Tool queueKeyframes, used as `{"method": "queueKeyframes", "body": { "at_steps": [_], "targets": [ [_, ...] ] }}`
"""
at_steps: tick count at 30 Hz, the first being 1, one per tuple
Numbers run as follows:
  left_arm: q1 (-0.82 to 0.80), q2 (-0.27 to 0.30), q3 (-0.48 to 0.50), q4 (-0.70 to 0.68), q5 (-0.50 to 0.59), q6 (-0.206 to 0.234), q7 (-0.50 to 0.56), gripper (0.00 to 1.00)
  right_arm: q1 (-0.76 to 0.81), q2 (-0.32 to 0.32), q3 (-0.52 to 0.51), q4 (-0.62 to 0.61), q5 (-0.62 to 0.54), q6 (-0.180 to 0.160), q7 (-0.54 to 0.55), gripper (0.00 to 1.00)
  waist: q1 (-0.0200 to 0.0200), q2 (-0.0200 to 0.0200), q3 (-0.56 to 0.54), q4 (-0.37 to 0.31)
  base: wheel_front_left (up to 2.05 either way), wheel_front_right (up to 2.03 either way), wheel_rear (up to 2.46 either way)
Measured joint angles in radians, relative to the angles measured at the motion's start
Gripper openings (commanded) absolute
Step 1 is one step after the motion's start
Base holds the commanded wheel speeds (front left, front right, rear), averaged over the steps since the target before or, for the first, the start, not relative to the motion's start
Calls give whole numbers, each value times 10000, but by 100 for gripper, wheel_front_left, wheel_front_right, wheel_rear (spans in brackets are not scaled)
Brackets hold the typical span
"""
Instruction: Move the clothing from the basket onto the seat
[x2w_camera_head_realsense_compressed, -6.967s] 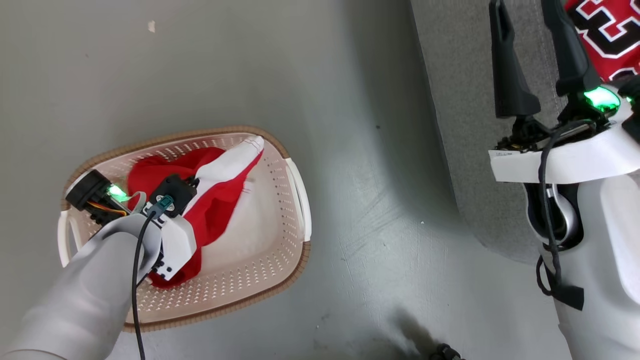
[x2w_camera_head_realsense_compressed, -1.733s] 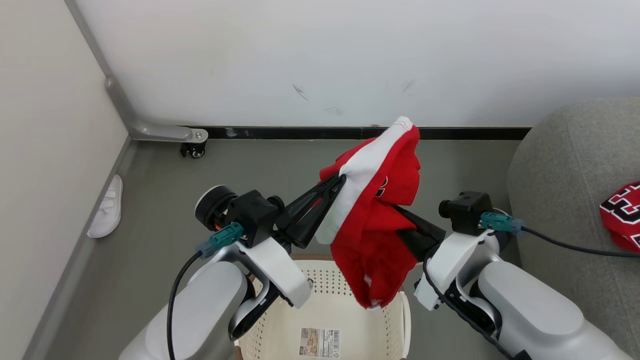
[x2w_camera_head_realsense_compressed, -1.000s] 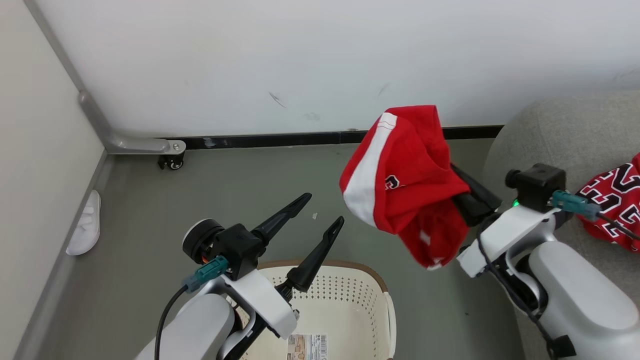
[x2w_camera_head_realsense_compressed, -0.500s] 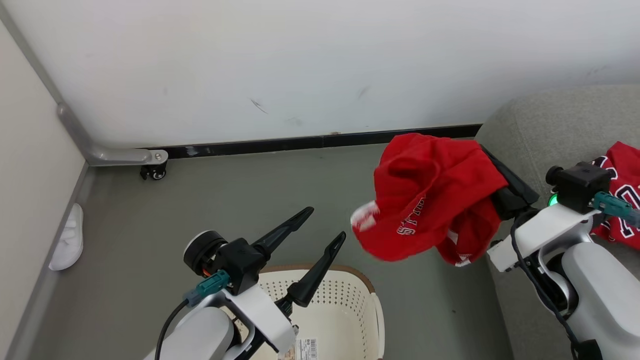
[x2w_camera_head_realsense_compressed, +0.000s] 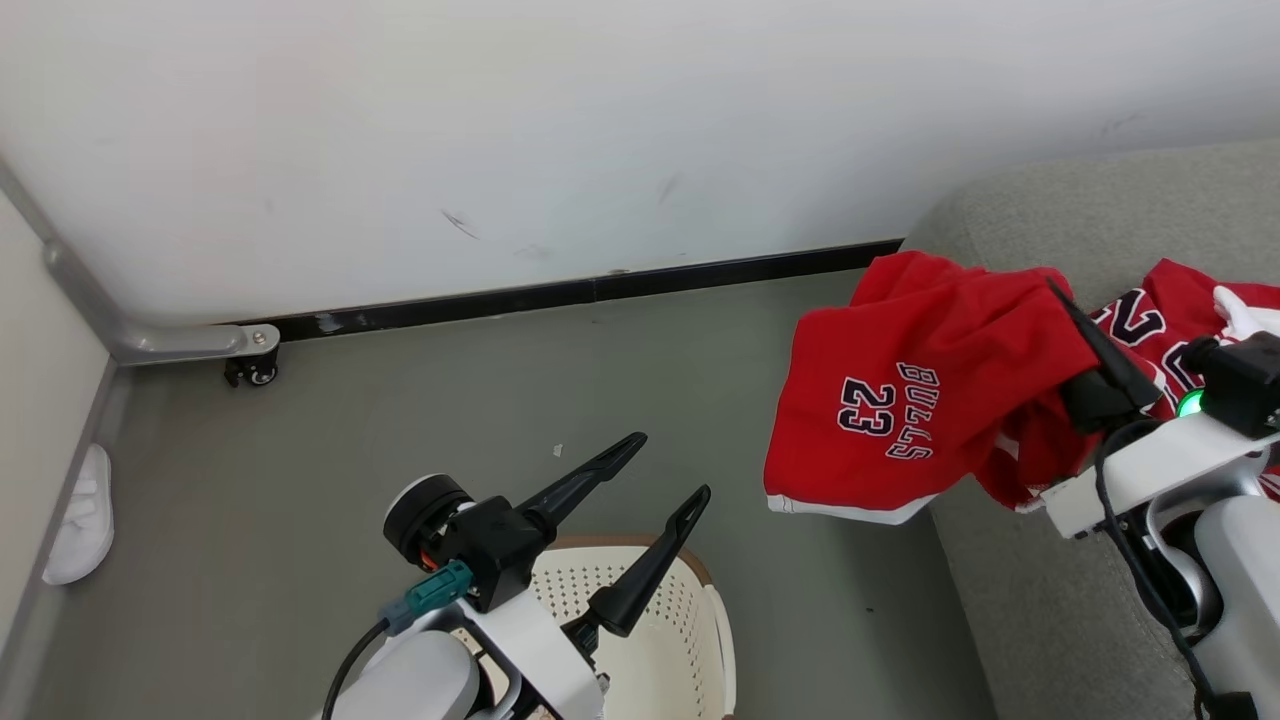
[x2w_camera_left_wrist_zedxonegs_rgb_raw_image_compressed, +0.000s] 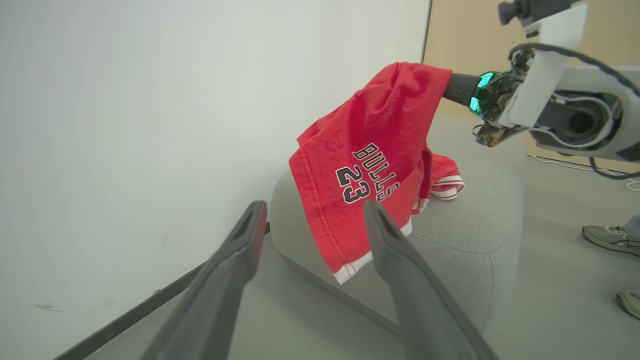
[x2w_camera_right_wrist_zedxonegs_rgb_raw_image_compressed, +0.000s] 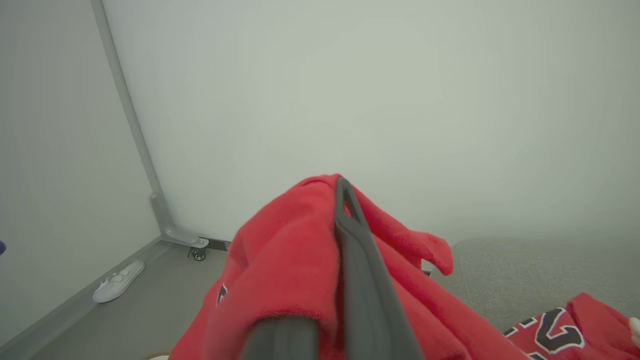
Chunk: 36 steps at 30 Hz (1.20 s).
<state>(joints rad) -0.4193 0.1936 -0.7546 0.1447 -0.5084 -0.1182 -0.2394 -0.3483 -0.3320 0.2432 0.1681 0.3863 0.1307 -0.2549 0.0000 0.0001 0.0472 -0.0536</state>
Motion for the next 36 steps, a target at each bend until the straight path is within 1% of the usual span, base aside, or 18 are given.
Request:
{"method": "queueKeyframes", "body": {
  "at_steps": [11, 19, 24, 29, 36],
  "targets": [
    [1, 42, -222, -184, -15, -6, 0, 100, 492, -52, -813, -602, -242, 0, -2, 0, 0, 0, 113, -688, 0, 0, 0],
    [0, 86, -550, -403, -104, -81, 0, 100, 694, 96, -1283, -999, -468, 2, -2, 0, 0, 0, 249, -1221, 0, 0, 0],
    [-1, 171, -616, -456, -105, -84, 0, 100, 1032, 130, -1415, -1162, -617, 0, -2, 0, -1, 0, 336, -1563, 0, 0, 0],
    [-2, 305, -642, -520, -105, -84, 0, 100, 1031, 148, -1638, -1308, -623, 0, -2, 0, 0, 0, 423, -1888, 0, 0, 0],
    [-4, 378, -646, -614, -105, -86, -10, 100, 1041, 261, -1630, -1507, -639, 0, -2, 0, 0, 0, 547, -2291, 0, 0, 0]
  ]
}}
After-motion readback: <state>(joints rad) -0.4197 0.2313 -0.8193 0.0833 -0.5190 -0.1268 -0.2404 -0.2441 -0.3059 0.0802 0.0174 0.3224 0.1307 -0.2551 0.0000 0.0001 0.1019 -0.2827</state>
